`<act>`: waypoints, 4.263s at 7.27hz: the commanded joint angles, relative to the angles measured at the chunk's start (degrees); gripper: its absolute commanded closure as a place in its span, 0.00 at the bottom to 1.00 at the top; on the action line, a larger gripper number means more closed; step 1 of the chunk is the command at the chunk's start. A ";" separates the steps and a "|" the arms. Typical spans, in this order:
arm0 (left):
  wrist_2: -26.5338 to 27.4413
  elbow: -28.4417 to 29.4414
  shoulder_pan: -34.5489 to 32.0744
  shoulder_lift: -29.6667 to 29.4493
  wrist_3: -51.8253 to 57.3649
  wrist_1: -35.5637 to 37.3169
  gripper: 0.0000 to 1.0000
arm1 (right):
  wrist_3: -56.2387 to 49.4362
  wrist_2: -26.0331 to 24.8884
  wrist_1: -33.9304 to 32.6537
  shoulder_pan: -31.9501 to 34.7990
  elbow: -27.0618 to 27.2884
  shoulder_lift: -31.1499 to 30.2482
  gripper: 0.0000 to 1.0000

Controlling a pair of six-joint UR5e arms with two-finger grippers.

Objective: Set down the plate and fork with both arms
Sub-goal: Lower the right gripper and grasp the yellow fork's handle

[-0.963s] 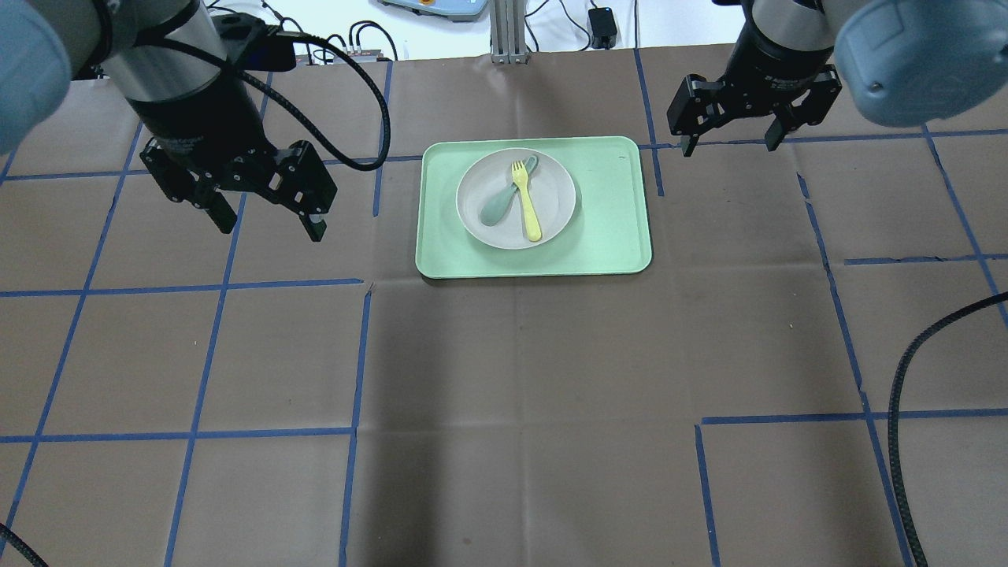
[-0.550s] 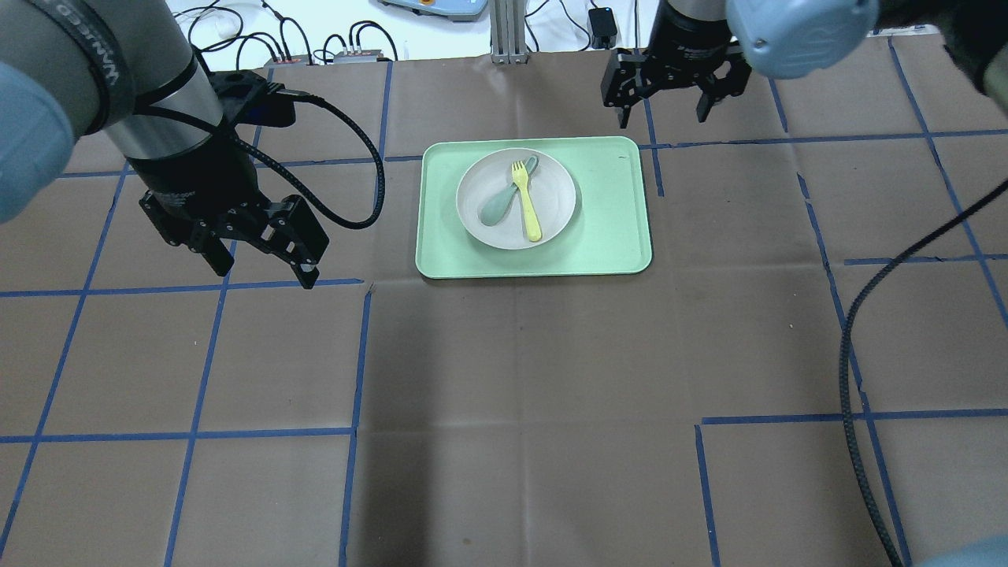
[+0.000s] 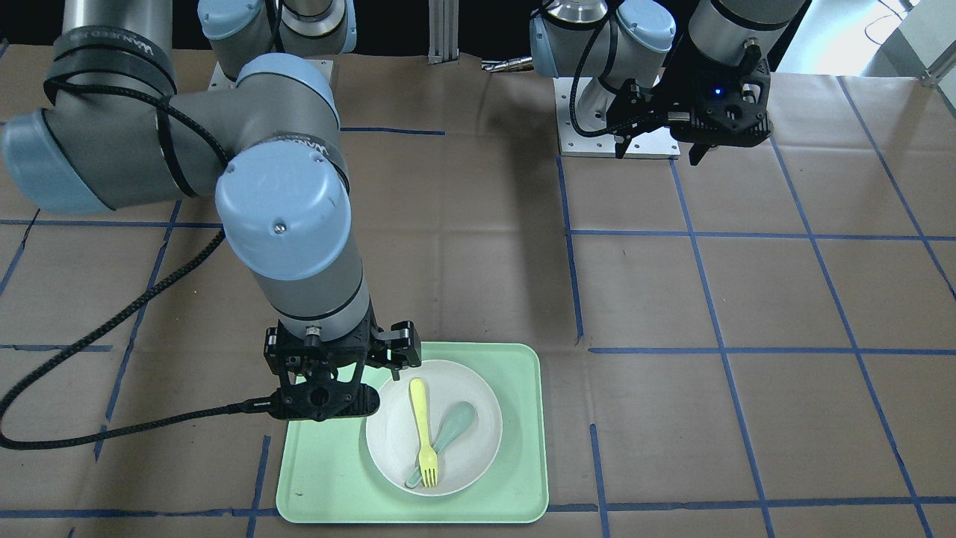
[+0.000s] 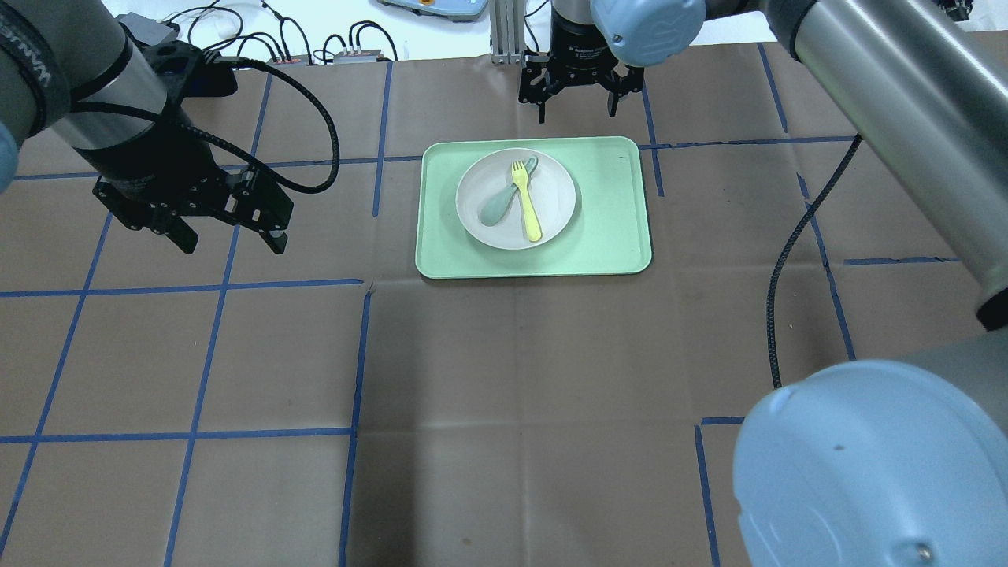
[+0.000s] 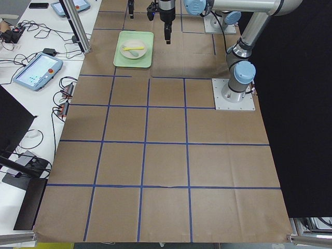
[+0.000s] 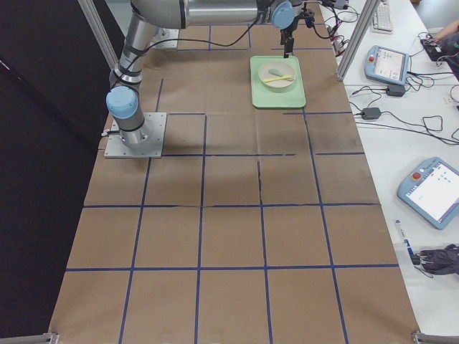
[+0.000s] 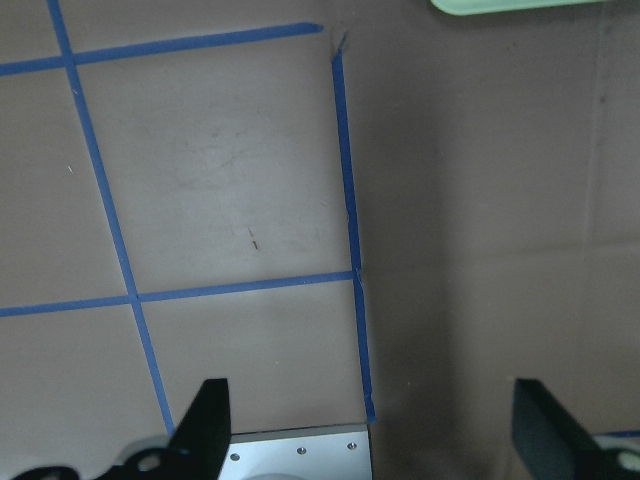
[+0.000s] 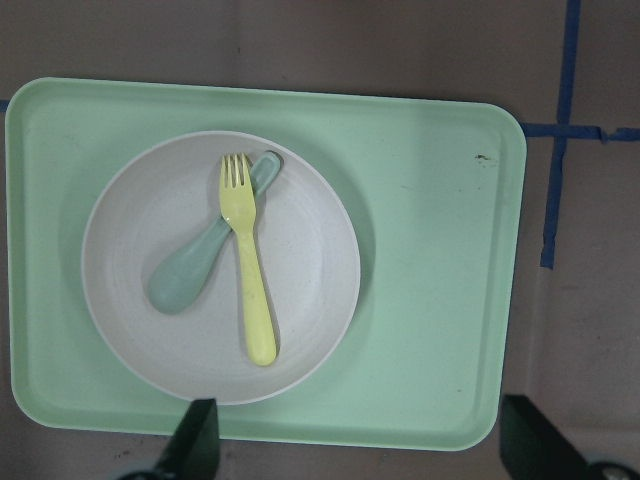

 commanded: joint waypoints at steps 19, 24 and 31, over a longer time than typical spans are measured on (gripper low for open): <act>0.38 -4.26 -1.86 1.18 -2.98 9.05 0.00 | 1.85 0.82 -14.79 3.47 5.60 12.64 0.48; 0.20 -4.26 -1.86 1.18 -2.88 9.14 0.00 | 1.85 0.73 -14.97 3.13 5.43 13.44 0.55; 0.20 -4.26 -1.86 1.26 -2.80 9.05 0.00 | 1.94 0.73 -14.97 3.12 4.99 13.26 0.99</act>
